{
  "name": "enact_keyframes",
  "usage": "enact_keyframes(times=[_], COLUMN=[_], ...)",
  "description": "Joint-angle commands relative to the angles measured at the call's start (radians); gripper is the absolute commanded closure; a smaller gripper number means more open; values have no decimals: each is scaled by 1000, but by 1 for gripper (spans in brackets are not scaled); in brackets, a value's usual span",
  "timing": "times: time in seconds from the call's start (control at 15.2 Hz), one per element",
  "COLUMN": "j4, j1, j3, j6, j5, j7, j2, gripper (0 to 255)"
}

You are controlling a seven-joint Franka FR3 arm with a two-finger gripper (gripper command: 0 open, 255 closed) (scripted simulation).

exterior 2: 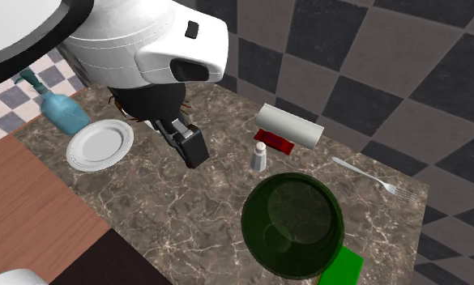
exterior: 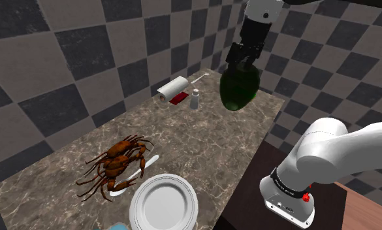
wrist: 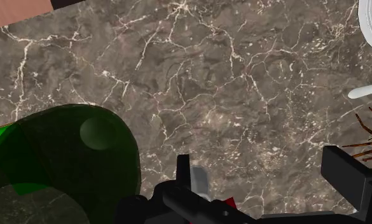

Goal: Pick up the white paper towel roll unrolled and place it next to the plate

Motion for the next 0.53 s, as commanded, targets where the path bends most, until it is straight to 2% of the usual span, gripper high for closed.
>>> enact_keyframes(times=[0.0,0.46], j4=[0,66], j1=[0,-53], j3=[0,133], j6=[0,151], j5=[0,12], j7=[0,291], j2=[0,234], gripper=[0,0])
